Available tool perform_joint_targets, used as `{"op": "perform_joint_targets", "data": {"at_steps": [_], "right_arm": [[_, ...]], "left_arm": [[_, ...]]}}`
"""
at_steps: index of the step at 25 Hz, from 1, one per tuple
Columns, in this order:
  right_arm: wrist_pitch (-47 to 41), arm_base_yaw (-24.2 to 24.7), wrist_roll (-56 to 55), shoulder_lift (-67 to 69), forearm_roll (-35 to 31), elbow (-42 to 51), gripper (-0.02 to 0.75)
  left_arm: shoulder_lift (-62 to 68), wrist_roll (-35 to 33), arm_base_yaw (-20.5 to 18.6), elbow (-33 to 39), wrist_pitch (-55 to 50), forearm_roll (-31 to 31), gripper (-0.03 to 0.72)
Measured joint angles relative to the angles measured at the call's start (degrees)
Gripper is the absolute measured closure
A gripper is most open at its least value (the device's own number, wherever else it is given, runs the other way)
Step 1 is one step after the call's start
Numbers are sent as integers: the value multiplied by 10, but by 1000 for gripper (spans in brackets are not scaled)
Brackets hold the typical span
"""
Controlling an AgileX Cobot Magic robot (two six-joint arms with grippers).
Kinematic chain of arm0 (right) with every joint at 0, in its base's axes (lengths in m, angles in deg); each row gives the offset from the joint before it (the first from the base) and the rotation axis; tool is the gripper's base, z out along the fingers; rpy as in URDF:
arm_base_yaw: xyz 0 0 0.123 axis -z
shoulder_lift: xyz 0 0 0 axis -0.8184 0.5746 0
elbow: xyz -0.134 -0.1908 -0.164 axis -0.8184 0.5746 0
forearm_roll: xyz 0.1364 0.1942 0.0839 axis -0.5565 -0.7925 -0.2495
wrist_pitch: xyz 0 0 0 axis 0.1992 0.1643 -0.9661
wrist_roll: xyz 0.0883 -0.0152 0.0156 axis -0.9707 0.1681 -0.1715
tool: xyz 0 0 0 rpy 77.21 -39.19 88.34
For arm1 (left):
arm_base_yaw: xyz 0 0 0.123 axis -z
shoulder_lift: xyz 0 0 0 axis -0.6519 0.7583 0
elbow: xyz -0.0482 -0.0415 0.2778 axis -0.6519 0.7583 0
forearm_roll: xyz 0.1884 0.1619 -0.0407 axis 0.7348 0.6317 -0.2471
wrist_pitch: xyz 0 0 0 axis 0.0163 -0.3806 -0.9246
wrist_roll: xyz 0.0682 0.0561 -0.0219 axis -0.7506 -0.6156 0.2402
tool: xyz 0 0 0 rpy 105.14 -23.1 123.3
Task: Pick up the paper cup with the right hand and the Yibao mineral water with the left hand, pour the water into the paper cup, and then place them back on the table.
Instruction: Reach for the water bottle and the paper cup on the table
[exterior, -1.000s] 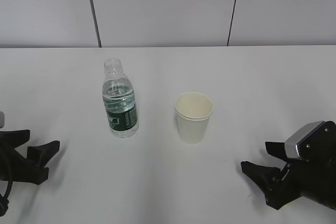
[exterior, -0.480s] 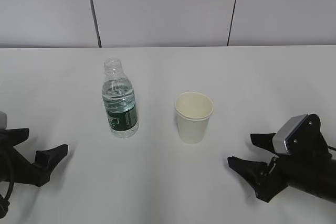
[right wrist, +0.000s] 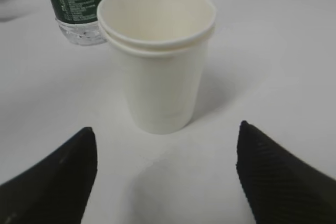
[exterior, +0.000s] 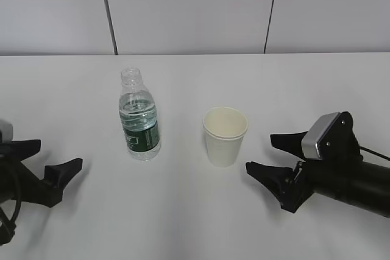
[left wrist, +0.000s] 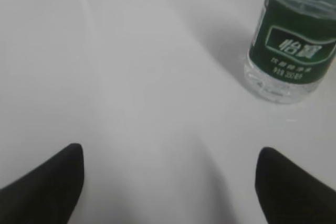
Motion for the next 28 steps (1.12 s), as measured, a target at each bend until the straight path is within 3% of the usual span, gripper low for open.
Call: {"op": "perform_joint_targets", "data": {"at_steps": [13,20,28], "right_arm": [[1,-12,-20,50,2,-53,91],[1,-12,-38,63,8,-82,91],[1,-17,-78,98,38,-111,91]], "left_arm": [[0,0,0,-42,0,30,93],[1,44,0,-66,0,52,93],[5,46,0,-67,0,60,93]]}}
